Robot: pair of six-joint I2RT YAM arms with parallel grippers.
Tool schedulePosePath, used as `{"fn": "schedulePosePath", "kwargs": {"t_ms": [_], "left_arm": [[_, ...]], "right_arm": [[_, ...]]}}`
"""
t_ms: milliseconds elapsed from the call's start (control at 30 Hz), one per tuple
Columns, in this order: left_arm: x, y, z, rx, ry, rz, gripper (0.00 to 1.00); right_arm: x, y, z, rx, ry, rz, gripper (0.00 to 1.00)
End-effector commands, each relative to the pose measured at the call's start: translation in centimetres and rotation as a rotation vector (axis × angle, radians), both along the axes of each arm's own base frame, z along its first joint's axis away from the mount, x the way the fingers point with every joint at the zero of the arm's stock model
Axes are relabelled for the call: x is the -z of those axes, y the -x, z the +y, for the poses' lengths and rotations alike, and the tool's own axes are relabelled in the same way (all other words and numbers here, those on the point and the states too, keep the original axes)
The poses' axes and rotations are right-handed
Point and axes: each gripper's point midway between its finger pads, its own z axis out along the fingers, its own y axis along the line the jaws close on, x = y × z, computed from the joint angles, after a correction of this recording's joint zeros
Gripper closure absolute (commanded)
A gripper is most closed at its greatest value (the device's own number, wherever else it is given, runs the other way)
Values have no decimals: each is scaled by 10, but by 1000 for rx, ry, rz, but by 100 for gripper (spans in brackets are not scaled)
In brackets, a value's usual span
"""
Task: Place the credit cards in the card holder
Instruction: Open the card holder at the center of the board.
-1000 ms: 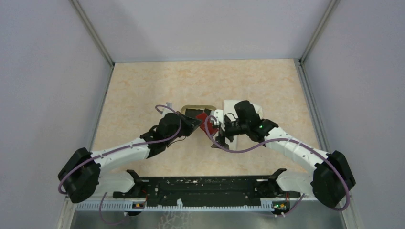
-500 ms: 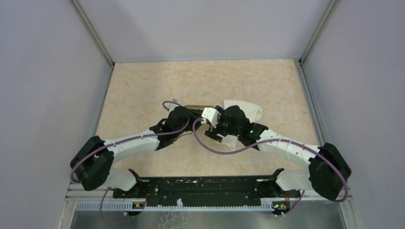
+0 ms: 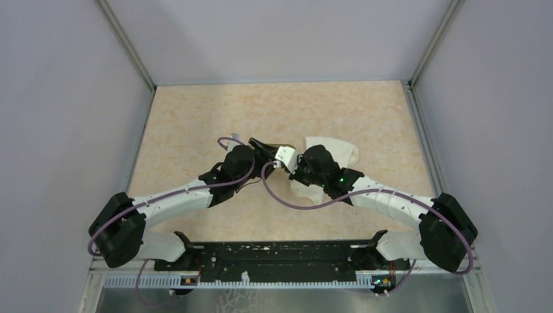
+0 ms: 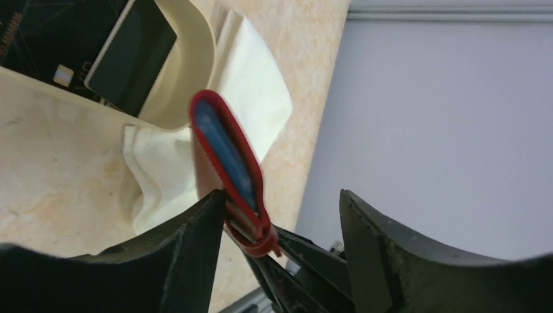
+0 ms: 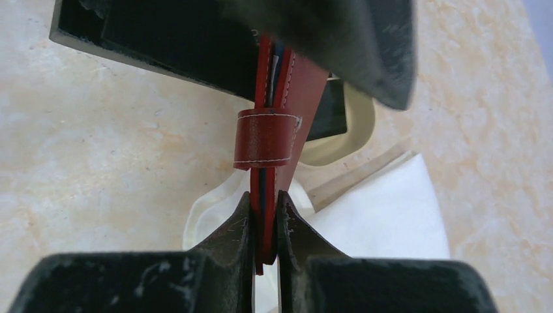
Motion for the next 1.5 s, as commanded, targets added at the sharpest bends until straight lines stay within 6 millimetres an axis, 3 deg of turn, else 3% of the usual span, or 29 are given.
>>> {"fn": "schedulePosePath", "kwargs": {"t_ms": [0,100,200,267,300,333,467,667,867,1033,1133,1233,1367,1433,1467], "left_arm": [[-17,6,6,10,21,-56,22],[-22,12,16,37,-27,-150,5],[-40,27,22,147,-112,-400,1],[-38,49,29,252,-166,-589,1],[-54,63,30,295,-145,-751,1],[-57,78,34,339,-144,-860,1],[-39,122,39,525,-229,-1118,1],[-21,168,36,766,-257,-1338,1],[-31,163,34,727,-245,-1360,1],[-52,162,26,700,-122,-1325,2],[-61,160,23,687,-76,-1308,12],[-64,158,20,690,-54,-1285,32],[-61,157,16,707,-47,-1260,38],[-57,158,14,727,-50,-1246,49],[-54,157,12,739,-55,-1239,62]], "right_arm": [[-40,5,13,-66,-159,54,100],[-49,20,9,-179,-249,179,100],[-60,36,5,-276,-338,271,100],[-65,47,5,-346,-389,337,100],[-68,52,5,-374,-411,368,100],[-69,57,6,-403,-429,398,100],[-76,80,12,-546,-488,515,100],[-83,106,14,-710,-547,629,100],[-86,120,14,-786,-572,643,100],[-80,121,18,-778,-554,648,100],[-77,120,19,-770,-545,651,100],[-74,118,20,-755,-531,643,100],[-70,117,22,-742,-511,631,100],[-69,116,22,-734,-501,625,98],[-68,115,22,-726,-497,623,96]]}}
